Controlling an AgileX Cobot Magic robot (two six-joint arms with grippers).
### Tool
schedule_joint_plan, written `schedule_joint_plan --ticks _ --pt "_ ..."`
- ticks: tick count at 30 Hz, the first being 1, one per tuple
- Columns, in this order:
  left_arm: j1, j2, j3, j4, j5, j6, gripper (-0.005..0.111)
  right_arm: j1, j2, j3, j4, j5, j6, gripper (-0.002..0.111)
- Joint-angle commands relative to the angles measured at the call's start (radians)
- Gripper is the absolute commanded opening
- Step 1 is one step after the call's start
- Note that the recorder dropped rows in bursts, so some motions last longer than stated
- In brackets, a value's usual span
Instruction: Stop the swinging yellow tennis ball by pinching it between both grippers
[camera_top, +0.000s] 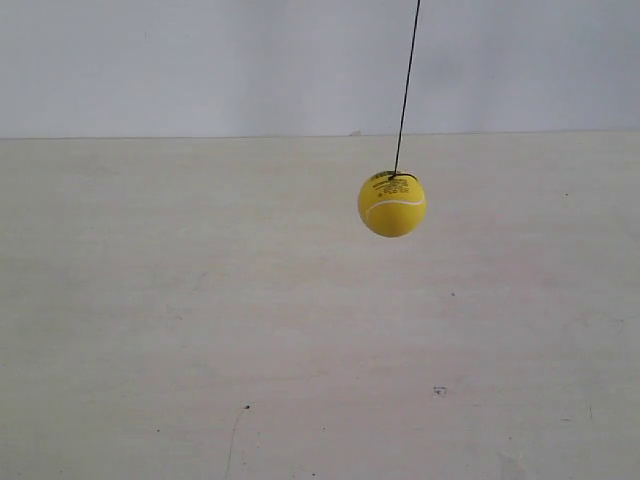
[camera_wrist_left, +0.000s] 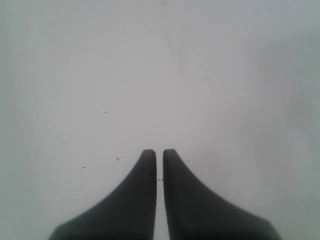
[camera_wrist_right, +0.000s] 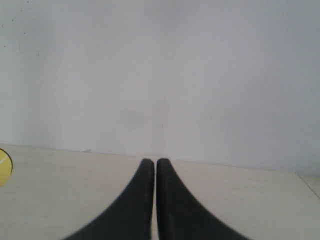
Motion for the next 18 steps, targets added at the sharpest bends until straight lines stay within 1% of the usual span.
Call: schedule_joint_plan --ticks 1,4,5,6,7,8,9,10,11,12,13,16,17,18 --pt "-0.004 -0.002 0.007 -0.010 0.009 -0.013 0.005 -0.003 -0.029 0.001 -0.002 0.000 -0.008 0.000" --pt "-0.004 -0.002 0.007 -0.010 0.009 -0.013 0.005 -0.003 -0.070 0.001 -0.005 0.033 -0.011 0.000" --pt "-0.004 -0.002 0.007 -0.010 0.009 -0.013 0.005 -0.003 -0.093 0.001 -0.029 0.047 -0.009 0.000" --pt "-0.004 -0.002 0.007 -0.010 0.009 -0.013 0.005 -0.003 -0.108 0.001 -0.092 0.075 0.017 0.000" --pt "-0.004 -0.002 0.007 -0.010 0.009 -0.013 0.005 -0.003 -0.108 0.001 -0.229 0.095 0.111 0.000" --pt "-0.004 -0.002 0.007 -0.010 0.009 -0.013 0.005 -0.005 -0.108 0.001 -0.466 0.102 0.352 0.000" --pt "-0.004 -0.002 0.007 -0.010 0.007 -0.013 0.005 -0.005 -0.108 0.001 -0.616 0.107 0.507 0.000" --pt "-0.004 -0.002 0.007 -0.010 0.007 -0.013 0.005 -0.005 -0.108 0.001 -0.816 0.118 0.720 0.000" --pt "-0.004 -0.002 0.007 -0.010 0.007 -0.013 0.005 -0.005 -0.108 0.001 -0.926 0.130 0.836 0.000" --pt "-0.004 -0.002 0.007 -0.010 0.007 -0.013 0.005 -0.005 -0.108 0.001 -0.983 0.143 0.909 0.000" --pt "-0.004 -0.002 0.007 -0.010 0.005 -0.013 0.005 -0.005 -0.108 0.021 -1.014 0.151 0.931 0.000" --pt "-0.004 -0.002 0.007 -0.010 0.005 -0.013 0.005 -0.007 -0.108 0.058 -0.985 0.149 0.927 0.000" --pt "-0.004 -0.002 0.007 -0.010 0.005 -0.013 0.005 -0.015 -0.108 0.058 -0.950 0.224 0.927 0.000" --pt "-0.004 -0.002 0.007 -0.010 0.005 -0.013 0.005 -0.022 -0.108 0.058 -0.947 0.245 0.927 0.000"
